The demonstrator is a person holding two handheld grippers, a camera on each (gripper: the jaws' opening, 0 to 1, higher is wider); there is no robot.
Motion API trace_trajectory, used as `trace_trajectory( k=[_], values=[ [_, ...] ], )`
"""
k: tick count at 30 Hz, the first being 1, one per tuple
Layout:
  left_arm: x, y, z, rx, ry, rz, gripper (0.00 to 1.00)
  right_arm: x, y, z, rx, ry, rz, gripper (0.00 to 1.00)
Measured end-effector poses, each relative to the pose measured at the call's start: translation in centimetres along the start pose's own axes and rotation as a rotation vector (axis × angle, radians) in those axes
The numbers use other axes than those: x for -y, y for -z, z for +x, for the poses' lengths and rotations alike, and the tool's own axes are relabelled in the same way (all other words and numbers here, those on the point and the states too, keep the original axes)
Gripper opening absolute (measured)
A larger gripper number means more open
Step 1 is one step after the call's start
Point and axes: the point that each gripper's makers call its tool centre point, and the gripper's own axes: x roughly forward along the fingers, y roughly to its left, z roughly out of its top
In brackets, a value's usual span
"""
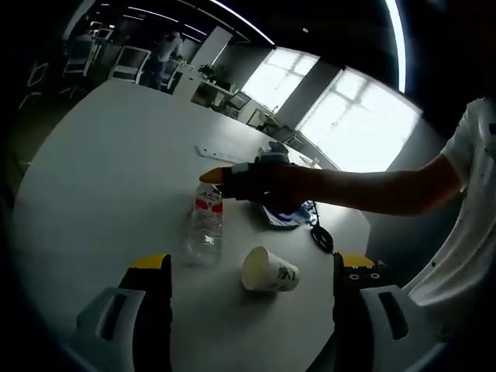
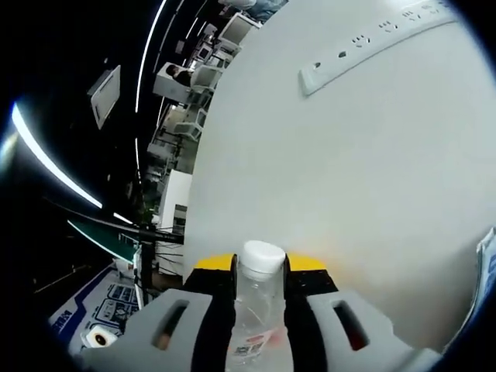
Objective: Arrange the tabletop items into an orderly group along one side of the table until the central work area is clear of visible clutter.
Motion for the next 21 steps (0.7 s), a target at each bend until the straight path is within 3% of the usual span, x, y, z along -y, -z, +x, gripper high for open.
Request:
trace_trajectory(
  k=[13,21],
  values=[
    [-0.4,-0.4,0.4,-0.004,0.01,0.01,0.87,-2.3,0.3,-0.6,0.014,-0.039,-0.097,0.2],
    [-0.9,-1.3,1.3,-0.009,0.023,0.034,0.87,-4.2,0.3,-1.3,0.009,-0.09,-0.213,0.2]
  ],
)
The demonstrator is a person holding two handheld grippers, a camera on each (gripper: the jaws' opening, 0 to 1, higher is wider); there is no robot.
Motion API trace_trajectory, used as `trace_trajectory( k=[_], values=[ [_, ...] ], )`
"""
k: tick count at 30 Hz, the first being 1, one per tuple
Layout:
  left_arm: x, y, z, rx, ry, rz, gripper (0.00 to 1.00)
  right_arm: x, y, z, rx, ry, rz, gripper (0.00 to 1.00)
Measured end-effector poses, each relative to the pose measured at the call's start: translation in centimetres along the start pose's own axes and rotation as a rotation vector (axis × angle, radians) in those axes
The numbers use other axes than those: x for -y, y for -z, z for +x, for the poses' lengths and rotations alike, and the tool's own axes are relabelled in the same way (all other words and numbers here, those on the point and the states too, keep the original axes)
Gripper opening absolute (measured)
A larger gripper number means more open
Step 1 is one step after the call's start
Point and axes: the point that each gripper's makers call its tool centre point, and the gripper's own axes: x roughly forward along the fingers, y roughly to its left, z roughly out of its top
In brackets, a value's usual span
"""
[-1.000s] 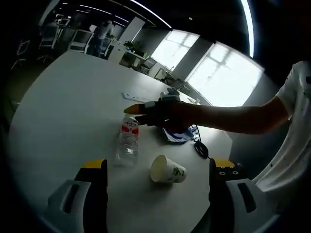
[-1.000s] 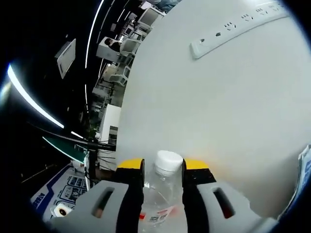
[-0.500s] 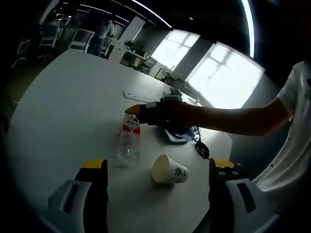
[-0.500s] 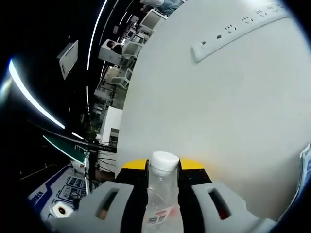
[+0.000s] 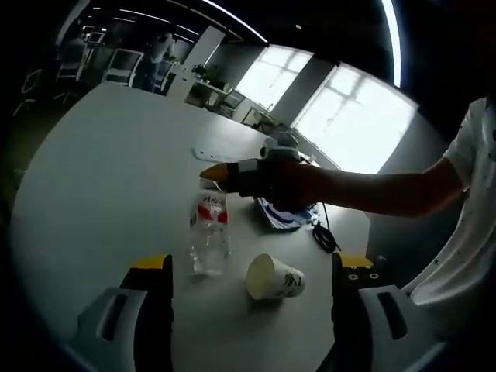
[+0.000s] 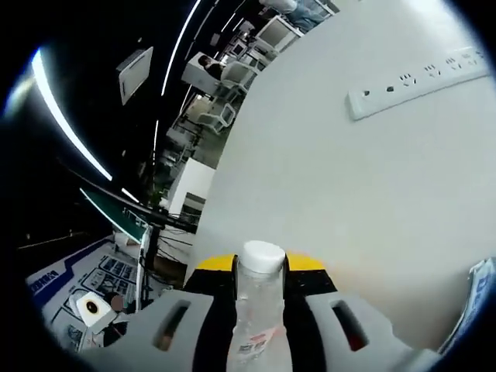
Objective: Arrange the tabletop items into an orderly group along one side of the table until the central work area is clear of visible clutter.
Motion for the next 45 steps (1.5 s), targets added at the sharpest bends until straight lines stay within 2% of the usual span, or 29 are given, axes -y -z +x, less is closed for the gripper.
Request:
trace_trajectory(
  k=[5,14,20,24,28,31,33,36,37,38,45],
  values=[
    [-0.6,-0.6,1.2,-0.012,0.017,0.024,0.86,-1.2,-0.1,-0.4,-0.01,-0.031,-0.08,0.2],
    [-2.9,-2.2,5.4,-0.053,0.061,0.056,0.83,-3.3,-0.1,-0.9,-0.007,-0.082,-0.198,0.2],
    [-4.6,-2.0,8.4,-0.106,0.083,0.066,0.77,-4.7,0.0,-1.1,-0.019,-0.11,-0.285,0.2],
    [-4.6,-1.9,9.6,-0.125,0.12,0.067,0.76,-5.6,0.1,-1.2,-0.018,-0.125,-0.335,0.19],
    [-4.6,-1.6,10.2,-0.142,0.149,0.094,0.65,-6.2,0.2,-1.2,-0.025,-0.139,-0.392,0.19],
    [-5.1,-1.0,10.7,-0.164,0.144,0.118,0.51,-6.7,0.4,-1.3,-0.033,-0.142,-0.425,0.19],
    [-4.9,-0.6,10.7,-0.171,0.162,0.093,0.49,-7.1,0.7,-1.4,-0.037,-0.145,-0.446,0.19],
    [-4.4,-0.7,10.5,-0.166,0.184,0.122,0.46,-7.5,1.0,-1.6,-0.038,-0.146,-0.47,0.19],
    [-3.8,-0.6,10.5,-0.169,0.215,0.13,0.43,-7.8,1.1,-1.7,-0.037,-0.147,-0.477,0.19],
    [-3.9,-0.7,10.6,-0.159,0.201,0.137,0.41,-8.0,1.1,-1.8,-0.034,-0.149,-0.484,0.19],
    [-3.6,-1.0,10.5,-0.142,0.209,0.176,0.4,-8.8,1.3,-2.4,-0.025,-0.142,-0.54,0.19]
  ],
)
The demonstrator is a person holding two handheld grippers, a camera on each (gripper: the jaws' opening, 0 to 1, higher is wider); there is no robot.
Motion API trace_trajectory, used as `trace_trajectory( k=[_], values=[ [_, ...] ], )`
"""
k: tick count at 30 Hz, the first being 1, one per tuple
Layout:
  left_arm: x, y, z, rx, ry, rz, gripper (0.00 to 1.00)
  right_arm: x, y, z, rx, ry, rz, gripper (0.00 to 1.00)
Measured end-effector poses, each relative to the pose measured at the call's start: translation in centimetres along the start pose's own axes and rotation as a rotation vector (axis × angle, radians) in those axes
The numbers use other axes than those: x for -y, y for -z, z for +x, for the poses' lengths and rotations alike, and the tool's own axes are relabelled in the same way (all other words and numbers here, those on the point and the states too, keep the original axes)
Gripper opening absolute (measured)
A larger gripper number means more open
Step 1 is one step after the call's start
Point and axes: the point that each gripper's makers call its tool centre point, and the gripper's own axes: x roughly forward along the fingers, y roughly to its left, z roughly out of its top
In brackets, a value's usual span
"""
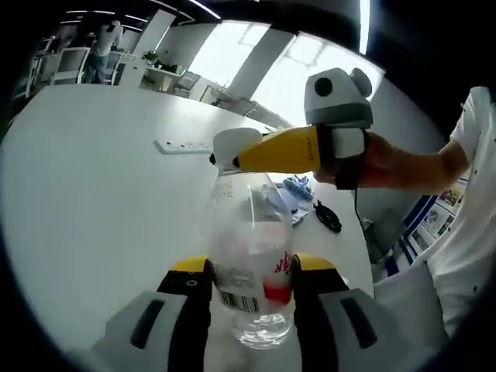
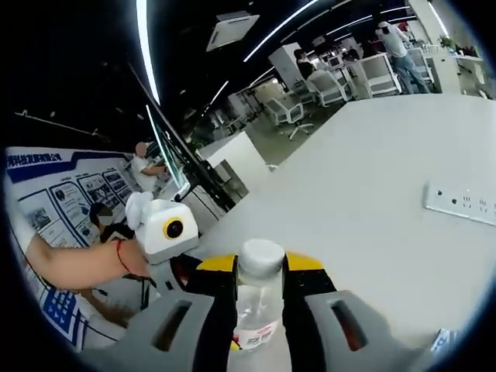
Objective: Arrange the tabletop items into an orderly group along one side of the table until the central work area is clear of visible clutter.
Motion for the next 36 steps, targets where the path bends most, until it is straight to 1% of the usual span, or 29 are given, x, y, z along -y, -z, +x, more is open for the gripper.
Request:
trace_trajectory(
  k=[6,13,15,19,24,30,36],
  values=[
    [0.2,-0.6,0.5,0.016,-0.006,0.03,0.4,-0.6,-0.4,-0.6,-0.003,0.017,-0.06,0.18],
    [0.7,-1.6,1.4,0.046,0.004,0.078,0.39,-0.4,-1.0,-1.7,0.008,0.038,-0.118,0.18],
    [0.8,-2.0,1.6,0.057,0.005,0.092,0.39,-0.3,-1.3,-2.0,0.013,0.042,-0.126,0.18],
    [1.0,-3.2,2.0,0.085,0.006,0.118,0.39,-0.1,-2.3,-2.7,0.022,0.055,-0.169,0.18],
    [1.3,-4.7,2.7,0.103,0.006,0.158,0.39,0.2,-3.4,-3.8,0.041,0.072,-0.219,0.18],
    [1.2,-6.2,3.8,0.105,0.005,0.256,0.39,0.8,-4.4,-5.0,0.066,0.1,-0.269,0.18],
    [1.0,-6.6,4.3,0.108,0.001,0.314,0.39,0.8,-4.5,-5.4,0.095,0.131,-0.353,0.19]
  ],
)
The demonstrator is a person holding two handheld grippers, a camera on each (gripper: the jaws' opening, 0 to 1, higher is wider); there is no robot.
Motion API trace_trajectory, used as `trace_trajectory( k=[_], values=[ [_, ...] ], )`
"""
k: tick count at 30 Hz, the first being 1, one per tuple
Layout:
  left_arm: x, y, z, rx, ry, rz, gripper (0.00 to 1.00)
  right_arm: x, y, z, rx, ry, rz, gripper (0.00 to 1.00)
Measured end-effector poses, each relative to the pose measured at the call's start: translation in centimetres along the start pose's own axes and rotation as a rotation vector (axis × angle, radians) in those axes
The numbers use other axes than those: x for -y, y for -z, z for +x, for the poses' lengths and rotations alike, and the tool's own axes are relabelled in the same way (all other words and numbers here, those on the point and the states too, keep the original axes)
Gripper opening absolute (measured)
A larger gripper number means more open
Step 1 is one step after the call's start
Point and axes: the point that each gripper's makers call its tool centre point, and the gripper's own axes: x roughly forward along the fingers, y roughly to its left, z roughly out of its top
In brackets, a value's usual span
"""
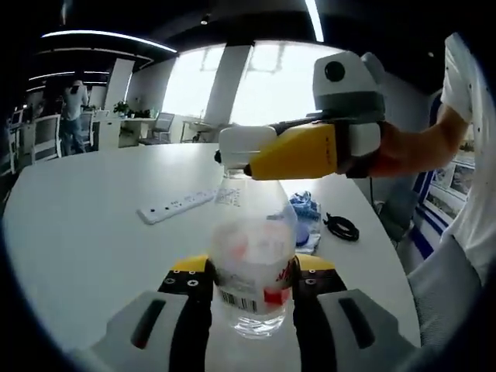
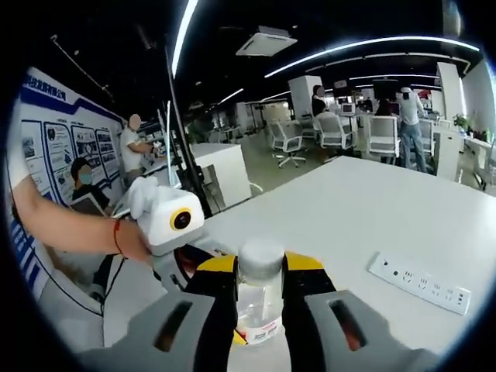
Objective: Arrange the tabletop items into an orderly group along one side of the table until the central work area is clear of visible clutter.
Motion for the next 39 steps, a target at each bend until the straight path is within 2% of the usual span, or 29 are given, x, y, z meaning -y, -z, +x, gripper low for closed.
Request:
trace_trajectory(
  k=[6,13,20,39],
  values=[
    [0.2,-0.3,0.1,0.015,0.004,0.034,0.39,-0.4,-0.2,-0.1,0.027,0.033,-0.087,0.19],
    [0.0,0.4,0.1,-0.01,-0.009,0.077,0.39,-1.1,0.5,0.1,0.028,0.048,-0.186,0.19],
    [0.1,0.9,0.3,-0.015,-0.009,0.082,0.39,-1.2,0.9,0.1,0.016,0.055,-0.232,0.19],
    [0.7,2.1,0.4,-0.041,0.002,0.104,0.39,-1.8,2.4,-0.4,-0.019,0.053,-0.273,0.19]
  ],
)
